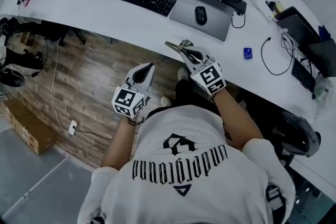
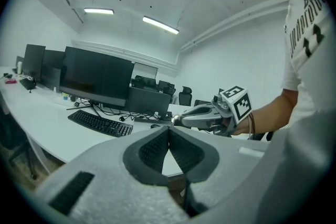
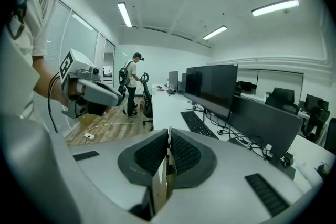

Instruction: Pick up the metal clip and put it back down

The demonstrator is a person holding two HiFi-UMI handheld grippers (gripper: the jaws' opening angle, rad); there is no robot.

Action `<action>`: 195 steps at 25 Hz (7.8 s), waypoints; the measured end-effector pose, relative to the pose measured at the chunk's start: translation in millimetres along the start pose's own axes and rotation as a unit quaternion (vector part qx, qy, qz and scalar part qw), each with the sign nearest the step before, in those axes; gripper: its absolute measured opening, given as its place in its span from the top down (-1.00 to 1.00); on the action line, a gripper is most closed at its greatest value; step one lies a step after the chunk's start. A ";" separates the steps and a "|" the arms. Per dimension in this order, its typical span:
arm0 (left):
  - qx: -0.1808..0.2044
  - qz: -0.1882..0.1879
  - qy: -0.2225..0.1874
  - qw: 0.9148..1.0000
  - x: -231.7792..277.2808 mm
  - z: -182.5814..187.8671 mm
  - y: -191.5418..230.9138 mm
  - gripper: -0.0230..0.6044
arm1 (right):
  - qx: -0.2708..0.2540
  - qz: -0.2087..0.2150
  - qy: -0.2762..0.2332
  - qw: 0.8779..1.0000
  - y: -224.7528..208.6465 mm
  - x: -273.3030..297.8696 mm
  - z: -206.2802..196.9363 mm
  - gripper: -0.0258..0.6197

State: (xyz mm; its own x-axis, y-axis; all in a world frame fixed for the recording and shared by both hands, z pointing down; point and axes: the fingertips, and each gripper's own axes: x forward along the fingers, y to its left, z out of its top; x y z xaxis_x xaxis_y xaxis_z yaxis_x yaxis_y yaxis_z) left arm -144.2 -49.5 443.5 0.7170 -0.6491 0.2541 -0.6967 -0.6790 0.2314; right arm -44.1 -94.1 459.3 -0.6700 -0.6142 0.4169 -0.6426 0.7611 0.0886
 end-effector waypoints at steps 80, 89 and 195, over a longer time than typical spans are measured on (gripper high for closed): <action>-0.058 -0.032 0.106 0.992 174.5 -42.2 82.7 0.88 | 0.152 0.079 0.078 0.982 -78.7 114.7 -131.8 0.83; -0.090 -0.043 0.111 0.989 190.5 -54.3 99.3 0.88 | 0.183 0.086 0.086 0.976 -79.5 134.8 -154.8 0.83; 0.005 0.036 -0.069 0.997 56.4 133.2 -113.4 0.88 | -0.021 0.037 -0.098 0.994 -92.2 -169.9 55.9 0.87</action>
State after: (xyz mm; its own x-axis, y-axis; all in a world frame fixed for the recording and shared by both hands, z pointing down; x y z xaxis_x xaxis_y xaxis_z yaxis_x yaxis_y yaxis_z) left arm -21.8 -54.8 306.5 0.6620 -0.7367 0.1380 -0.7467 -0.6321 0.2073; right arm 108.3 -71.6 329.8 -0.7773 -0.5821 0.2389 -0.5756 0.8111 0.1036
